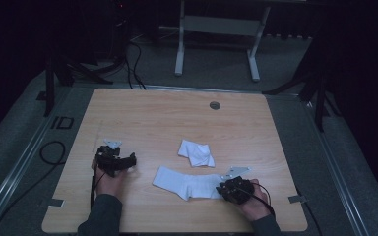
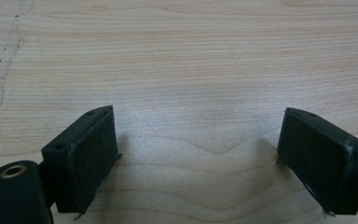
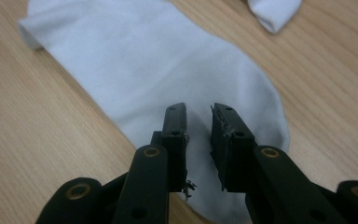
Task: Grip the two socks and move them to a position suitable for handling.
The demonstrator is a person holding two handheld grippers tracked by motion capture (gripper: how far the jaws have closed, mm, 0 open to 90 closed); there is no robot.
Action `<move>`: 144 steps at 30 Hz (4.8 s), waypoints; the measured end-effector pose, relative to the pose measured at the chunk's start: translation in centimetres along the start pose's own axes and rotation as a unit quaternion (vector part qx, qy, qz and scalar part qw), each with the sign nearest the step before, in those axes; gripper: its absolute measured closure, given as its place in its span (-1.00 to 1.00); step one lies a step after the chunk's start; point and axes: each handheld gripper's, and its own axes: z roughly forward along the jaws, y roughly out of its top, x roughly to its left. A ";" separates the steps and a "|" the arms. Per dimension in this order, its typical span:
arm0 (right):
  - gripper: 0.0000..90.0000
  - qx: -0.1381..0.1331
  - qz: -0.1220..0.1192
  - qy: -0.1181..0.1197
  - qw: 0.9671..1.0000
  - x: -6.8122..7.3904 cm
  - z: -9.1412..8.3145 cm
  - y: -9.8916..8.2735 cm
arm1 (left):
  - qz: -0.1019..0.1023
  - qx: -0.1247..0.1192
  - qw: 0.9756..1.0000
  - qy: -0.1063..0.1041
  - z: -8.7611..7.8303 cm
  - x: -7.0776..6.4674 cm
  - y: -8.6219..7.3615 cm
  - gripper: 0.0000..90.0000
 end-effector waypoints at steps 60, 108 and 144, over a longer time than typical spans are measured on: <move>0.97 -0.054 -0.008 -0.002 0.998 -3.8 4.0 11.2 | -0.001 -0.001 1.000 0.000 0.0 0.0 0.0 -0.74; 0.98 -0.131 0.027 -0.009 0.991 -5.8 -1.4 10.3 | -0.002 -0.001 1.000 0.000 0.0 0.0 0.0 -0.74; 0.97 -0.008 0.089 -0.120 0.989 -12.5 -3.5 0.1 | -0.002 -0.002 1.000 0.000 0.0 0.0 0.0 -0.74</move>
